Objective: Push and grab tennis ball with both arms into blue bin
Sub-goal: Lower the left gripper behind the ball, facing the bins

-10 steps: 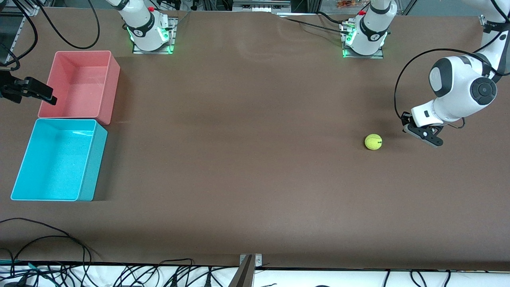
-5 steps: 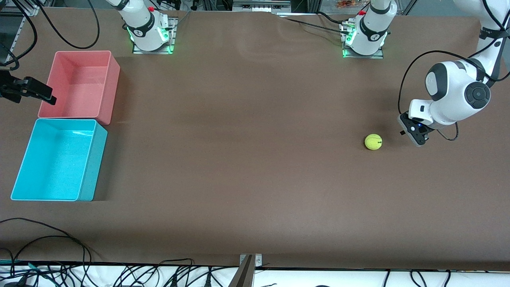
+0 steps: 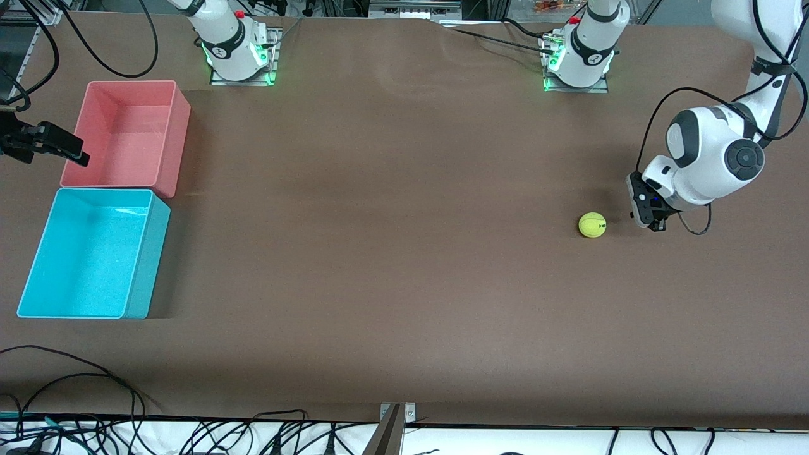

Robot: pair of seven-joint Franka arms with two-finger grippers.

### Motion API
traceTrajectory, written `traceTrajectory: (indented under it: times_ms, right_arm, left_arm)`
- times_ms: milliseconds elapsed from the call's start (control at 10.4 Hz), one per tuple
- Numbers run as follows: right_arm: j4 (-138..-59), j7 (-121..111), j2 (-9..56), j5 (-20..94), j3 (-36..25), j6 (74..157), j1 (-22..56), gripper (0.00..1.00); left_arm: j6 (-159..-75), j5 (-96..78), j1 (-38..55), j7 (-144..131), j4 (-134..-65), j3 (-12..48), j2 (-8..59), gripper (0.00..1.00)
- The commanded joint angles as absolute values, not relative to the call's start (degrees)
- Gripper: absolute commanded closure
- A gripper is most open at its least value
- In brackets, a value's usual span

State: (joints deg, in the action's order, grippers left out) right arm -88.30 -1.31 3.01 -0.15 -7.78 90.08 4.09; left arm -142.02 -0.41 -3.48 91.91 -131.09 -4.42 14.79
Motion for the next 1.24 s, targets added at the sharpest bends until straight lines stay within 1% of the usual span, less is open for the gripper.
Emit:
traceTrajectory:
  times_ms: [0, 383, 1149]
  right_arm:
    - [-87.7, -2.1, 2.4, -0.3, -8.0, 90.2, 4.2, 0.0]
    - [-87.7, -2.4, 2.0, -1.2, -7.9, 89.9, 4.3, 0.0]
    - [-87.7, -2.2, 1.8, -0.9, -7.6, 89.6, 4.2, 0.0]
  left_arm:
    - [-146.0, -2.2, -3.7, 99.7, -130.6, -4.4, 17.2, 1.0]
    - [-149.1, -3.9, -3.6, 99.8, -130.6, -4.3, 19.7, 1.0]
    - [-149.2, -7.7, -1.7, 99.8, -130.1, -4.0, 21.6, 1.0]
